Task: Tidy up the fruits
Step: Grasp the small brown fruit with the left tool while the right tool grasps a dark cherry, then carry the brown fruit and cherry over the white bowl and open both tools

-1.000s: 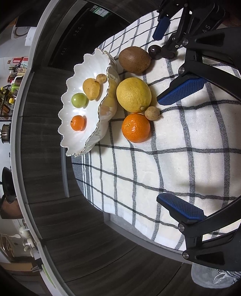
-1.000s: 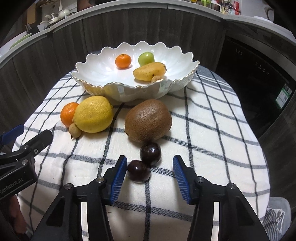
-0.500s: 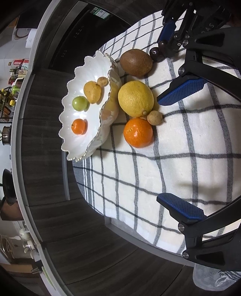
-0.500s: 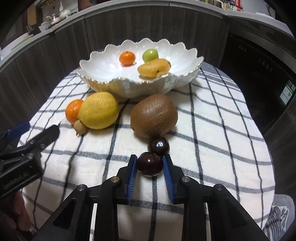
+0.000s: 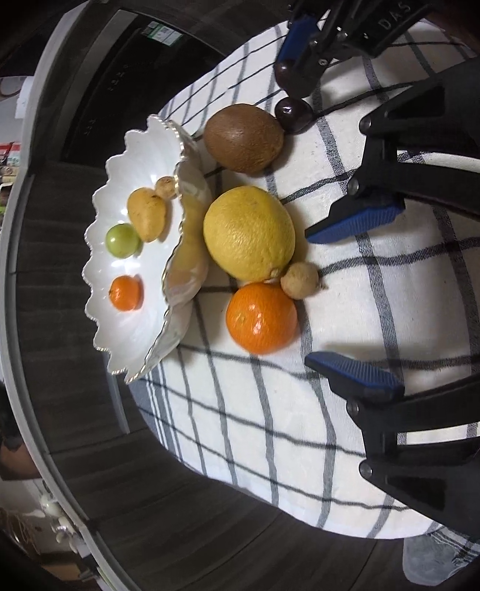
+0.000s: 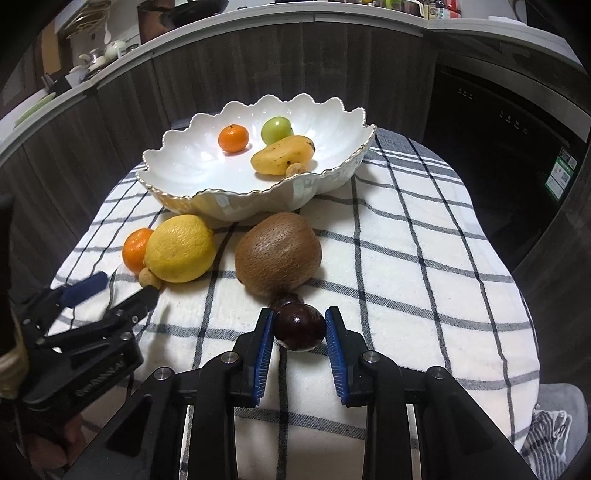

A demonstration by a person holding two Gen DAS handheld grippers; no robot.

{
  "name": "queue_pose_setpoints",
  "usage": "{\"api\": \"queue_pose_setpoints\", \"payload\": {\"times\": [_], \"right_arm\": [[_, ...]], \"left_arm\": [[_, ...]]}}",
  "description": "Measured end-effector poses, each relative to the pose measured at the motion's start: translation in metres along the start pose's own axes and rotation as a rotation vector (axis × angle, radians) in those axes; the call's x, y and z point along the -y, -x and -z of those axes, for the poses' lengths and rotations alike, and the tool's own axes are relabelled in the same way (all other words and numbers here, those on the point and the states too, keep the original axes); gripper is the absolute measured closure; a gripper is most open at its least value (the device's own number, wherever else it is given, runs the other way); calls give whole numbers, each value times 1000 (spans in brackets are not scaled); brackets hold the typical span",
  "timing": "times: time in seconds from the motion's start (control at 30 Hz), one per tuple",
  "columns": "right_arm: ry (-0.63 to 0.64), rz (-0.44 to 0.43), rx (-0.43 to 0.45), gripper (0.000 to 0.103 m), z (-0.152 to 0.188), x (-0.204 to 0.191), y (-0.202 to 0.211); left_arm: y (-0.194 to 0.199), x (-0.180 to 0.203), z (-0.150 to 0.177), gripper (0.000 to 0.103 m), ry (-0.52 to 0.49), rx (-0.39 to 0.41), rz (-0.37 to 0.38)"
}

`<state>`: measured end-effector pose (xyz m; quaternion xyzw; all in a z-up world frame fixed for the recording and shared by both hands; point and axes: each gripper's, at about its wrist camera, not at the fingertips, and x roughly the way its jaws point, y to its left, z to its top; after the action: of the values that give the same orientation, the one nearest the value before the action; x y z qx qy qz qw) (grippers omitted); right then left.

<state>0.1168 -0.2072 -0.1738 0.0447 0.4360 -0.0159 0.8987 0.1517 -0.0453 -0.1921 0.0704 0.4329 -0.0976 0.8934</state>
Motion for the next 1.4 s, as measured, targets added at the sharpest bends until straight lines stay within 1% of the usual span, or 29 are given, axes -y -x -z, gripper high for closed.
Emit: {"api": "queue_pose_setpoints", "payload": {"times": [0.13, 0.3, 0.37, 0.5, 0.6, 0.77, 1.03, 1.4], "right_arm": [[-14, -4, -2, 73, -1, 4, -2], [-26, -3, -11, 73, -1, 7, -5], [-27, 0, -12, 73, -1, 8, -6], [-28, -1, -12, 73, -1, 9, -7], [-28, -2, -11, 73, -1, 9, -6], [-29, -6, -13, 73, -1, 9, -6], [-20, -4, 1, 73, -3, 8, 0], [-16, 5, 40, 73, -4, 6, 16]], "left_arm": [[-5, 4, -2, 54, -11, -9, 7], [-15, 9, -6, 59, -21, -25, 1], [-16, 9, -7, 62, -20, -20, 9], [-17, 10, -8, 74, -21, -26, 35], [-17, 10, -8, 81, -25, -26, 33], [-15, 8, -8, 81, -19, -28, 34], [-3, 6, -8, 82, -16, -8, 29], [23, 3, -8, 82, -7, 31, 20]]}}
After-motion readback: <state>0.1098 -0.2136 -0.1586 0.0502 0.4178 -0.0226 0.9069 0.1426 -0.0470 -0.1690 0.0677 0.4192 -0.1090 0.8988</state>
